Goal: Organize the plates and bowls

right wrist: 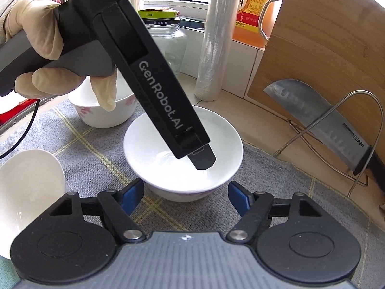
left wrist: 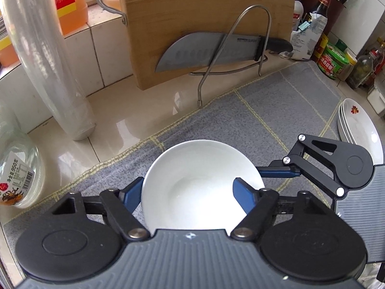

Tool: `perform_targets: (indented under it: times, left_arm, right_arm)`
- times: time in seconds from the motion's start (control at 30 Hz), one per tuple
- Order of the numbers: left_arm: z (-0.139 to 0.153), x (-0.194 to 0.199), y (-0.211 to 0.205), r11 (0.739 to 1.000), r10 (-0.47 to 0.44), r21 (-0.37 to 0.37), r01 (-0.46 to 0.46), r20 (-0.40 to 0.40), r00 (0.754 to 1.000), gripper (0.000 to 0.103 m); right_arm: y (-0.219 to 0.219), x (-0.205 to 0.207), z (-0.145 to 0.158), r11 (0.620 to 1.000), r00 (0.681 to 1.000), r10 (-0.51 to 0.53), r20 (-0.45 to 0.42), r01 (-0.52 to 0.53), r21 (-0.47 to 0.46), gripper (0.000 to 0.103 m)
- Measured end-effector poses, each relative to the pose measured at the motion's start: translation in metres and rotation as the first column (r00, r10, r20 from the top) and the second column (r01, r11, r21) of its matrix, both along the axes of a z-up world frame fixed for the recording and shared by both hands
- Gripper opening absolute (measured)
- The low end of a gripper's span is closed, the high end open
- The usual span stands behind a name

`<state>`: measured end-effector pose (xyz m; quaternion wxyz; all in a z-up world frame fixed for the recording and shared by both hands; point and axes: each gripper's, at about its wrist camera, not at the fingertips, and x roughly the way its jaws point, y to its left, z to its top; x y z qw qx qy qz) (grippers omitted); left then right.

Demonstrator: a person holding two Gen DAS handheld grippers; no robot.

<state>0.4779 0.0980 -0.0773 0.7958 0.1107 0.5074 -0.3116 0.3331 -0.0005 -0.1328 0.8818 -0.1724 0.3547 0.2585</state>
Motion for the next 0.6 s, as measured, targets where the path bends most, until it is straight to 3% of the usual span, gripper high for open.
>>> perform_targets:
  times: [0.6]
  left_arm:
    - [0.013,-0.015,-0.009,0.999,-0.038,0.009,0.037,0.042,0.998,0.077]
  right_arm:
    - [0.001,-0.016,0.019,1.0,1.0,-0.024,0.011,0.024,-0.011,0.08]
